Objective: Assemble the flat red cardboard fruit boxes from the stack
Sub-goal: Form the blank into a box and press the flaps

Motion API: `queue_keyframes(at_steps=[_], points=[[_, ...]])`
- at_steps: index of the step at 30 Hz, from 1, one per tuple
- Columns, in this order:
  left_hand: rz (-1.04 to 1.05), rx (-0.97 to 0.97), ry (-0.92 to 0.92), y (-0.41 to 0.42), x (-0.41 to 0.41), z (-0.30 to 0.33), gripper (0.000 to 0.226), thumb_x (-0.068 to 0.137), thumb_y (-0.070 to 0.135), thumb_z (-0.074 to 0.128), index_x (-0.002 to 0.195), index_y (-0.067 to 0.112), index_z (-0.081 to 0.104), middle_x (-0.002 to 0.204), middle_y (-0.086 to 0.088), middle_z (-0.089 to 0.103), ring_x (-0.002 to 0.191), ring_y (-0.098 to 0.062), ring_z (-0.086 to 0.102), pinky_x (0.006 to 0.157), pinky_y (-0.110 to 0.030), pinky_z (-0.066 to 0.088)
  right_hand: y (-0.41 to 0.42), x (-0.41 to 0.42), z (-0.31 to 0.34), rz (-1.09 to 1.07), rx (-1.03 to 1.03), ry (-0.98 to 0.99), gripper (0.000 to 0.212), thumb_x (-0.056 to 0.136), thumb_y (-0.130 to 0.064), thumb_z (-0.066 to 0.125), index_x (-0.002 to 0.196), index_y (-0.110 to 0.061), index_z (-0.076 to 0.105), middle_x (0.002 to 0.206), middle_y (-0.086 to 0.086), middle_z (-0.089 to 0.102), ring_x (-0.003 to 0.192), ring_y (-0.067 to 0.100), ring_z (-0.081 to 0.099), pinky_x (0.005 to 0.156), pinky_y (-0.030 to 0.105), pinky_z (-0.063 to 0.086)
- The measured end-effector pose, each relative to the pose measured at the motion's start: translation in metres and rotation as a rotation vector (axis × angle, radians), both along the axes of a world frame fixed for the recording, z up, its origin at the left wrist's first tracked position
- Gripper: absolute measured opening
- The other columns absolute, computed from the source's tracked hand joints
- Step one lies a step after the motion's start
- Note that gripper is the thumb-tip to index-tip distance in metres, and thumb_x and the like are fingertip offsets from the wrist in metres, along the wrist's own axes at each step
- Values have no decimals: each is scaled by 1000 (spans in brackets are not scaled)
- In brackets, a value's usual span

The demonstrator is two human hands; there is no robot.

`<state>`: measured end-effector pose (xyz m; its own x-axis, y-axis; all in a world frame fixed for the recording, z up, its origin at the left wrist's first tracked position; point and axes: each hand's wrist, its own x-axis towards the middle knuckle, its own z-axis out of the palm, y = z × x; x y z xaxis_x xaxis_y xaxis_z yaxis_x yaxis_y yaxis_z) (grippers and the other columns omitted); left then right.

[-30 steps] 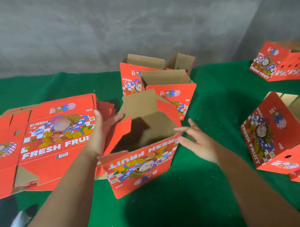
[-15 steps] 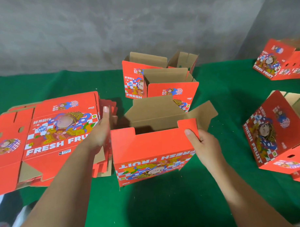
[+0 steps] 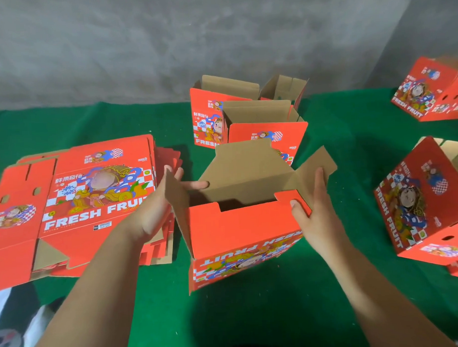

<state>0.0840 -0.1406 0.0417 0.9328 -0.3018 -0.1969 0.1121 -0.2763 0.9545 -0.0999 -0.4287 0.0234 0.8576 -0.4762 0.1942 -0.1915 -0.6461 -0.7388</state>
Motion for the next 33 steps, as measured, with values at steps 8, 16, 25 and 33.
queue_keyframes(at_steps=[8, 16, 25, 33], points=[[-123, 336, -291, 9, -37, 16, 48, 90, 72, 54, 113, 32, 66, 118, 4, 71, 118, -23, 64, 102, -41, 50, 29, -17, -15, 217, -109, -148, 77, 104, -30, 47, 161, -53, 1, 168, -14, 31, 146, 21, 45, 111, 41, 44], [-50, 698, -650, -5, -42, -7, 88, 78, 54, 81, 147, 41, 29, 134, -1, 49, 119, -33, 47, 101, -48, 36, 19, 2, 0, 142, -361, -44, 38, 100, -47, 49, 93, -16, 70, 111, 2, 61, 99, 27, 64, 78, 38, 50], [18, 255, -432, 9, -40, -22, 45, 87, 82, 50, 104, 41, 58, 106, 8, 64, 110, -27, 58, 102, -54, 45, 20, 46, 15, 74, 140, 328, 75, 72, -81, 63, 137, -46, 50, 131, -5, 51, 132, 24, 41, 111, 45, 38], [-52, 751, -427, -8, -50, -14, 101, 77, 80, 66, 157, 29, 33, 147, -5, 37, 132, -32, 49, 111, -51, 43, 34, 48, 8, 5, -249, 432, 79, 71, -78, 74, 128, -34, 42, 126, 1, 47, 115, 30, 56, 88, 45, 52]])
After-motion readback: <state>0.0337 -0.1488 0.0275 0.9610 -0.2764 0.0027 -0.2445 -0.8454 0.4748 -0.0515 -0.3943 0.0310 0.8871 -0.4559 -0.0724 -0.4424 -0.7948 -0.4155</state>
